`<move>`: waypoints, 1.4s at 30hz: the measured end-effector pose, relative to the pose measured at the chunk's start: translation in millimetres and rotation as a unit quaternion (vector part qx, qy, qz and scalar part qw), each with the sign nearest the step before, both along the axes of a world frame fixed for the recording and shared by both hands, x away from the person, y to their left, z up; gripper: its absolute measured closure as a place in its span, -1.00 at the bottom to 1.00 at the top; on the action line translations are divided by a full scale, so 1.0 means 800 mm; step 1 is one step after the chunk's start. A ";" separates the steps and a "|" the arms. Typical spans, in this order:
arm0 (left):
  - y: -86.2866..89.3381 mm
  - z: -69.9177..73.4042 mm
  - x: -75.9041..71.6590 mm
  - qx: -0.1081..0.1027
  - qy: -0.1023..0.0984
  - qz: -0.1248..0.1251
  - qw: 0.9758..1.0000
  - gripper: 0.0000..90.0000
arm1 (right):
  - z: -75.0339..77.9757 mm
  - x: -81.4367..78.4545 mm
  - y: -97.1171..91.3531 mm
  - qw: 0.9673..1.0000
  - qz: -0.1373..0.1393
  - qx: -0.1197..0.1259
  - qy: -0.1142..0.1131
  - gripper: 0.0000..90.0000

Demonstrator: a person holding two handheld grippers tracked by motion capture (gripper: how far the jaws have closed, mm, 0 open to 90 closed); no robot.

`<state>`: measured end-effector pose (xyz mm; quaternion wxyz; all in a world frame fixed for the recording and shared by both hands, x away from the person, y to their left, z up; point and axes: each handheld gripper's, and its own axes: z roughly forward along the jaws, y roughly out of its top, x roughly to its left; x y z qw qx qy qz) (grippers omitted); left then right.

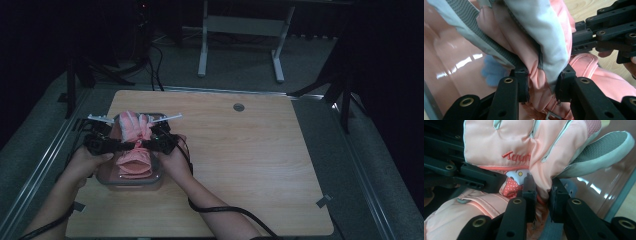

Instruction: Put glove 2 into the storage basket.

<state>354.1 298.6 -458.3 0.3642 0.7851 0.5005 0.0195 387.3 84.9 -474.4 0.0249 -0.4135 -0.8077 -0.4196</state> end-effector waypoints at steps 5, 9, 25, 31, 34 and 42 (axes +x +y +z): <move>-0.001 -0.013 -0.003 -0.007 0.013 0.006 1.000 0.53 | -0.008 -0.003 0.002 1.000 0.008 -0.027 0.005 0.71; -0.007 -0.020 -0.002 0.004 0.025 0.005 1.000 0.53 | -0.013 -0.001 -0.001 0.999 0.018 -0.044 0.016 0.67; -0.009 -0.029 -0.002 0.002 0.042 0.037 0.998 0.24 | -0.010 0.007 -0.007 0.998 0.027 -0.061 -0.011 0.23; -0.012 -0.024 0.001 0.022 0.005 0.068 0.997 -0.06 | 0.012 0.007 -0.025 0.998 0.040 -0.012 -0.037 -0.16; -0.014 -0.019 -0.003 0.040 -0.027 0.070 0.996 -0.18 | 0.016 0.006 -0.036 0.998 0.057 0.015 -0.035 -0.39; -0.013 -0.015 -0.007 0.039 -0.058 0.088 0.994 -0.66 | 0.014 0.008 -0.062 0.996 0.069 0.044 -0.032 -0.51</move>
